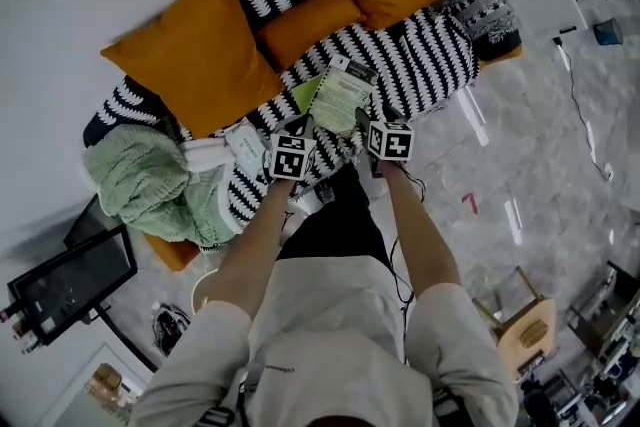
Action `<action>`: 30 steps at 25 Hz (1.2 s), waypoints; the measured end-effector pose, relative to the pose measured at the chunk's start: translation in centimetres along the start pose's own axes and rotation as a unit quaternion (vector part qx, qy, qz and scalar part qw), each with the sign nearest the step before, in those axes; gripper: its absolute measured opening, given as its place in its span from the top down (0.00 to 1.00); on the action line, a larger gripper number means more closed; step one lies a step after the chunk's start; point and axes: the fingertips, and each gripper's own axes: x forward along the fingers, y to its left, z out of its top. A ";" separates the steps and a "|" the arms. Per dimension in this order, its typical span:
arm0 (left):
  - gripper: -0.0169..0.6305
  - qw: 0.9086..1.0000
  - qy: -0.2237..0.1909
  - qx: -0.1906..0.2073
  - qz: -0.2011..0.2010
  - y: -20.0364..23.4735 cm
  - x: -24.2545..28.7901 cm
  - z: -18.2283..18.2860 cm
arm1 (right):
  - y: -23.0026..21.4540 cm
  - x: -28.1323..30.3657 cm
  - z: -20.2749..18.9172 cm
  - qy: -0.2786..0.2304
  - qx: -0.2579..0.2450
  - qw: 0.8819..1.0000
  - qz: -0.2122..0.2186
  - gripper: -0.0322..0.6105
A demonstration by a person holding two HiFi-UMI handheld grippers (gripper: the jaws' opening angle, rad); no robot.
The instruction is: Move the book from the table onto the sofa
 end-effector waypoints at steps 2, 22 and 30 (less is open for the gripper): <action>0.96 1.000 -0.003 -0.006 0.002 -0.7 -1.4 0.0 | 1.1 -1.6 0.1 -0.006 -0.011 1.000 0.004 0.53; 0.96 0.980 -0.109 -0.151 0.068 -2.2 -12.4 -0.6 | 6.7 -9.7 2.3 -0.050 -0.054 0.997 0.009 0.53; 0.96 0.957 -0.133 -0.223 0.127 -3.6 -13.1 0.9 | 6.3 -10.5 4.3 -0.043 -0.056 0.994 0.078 0.53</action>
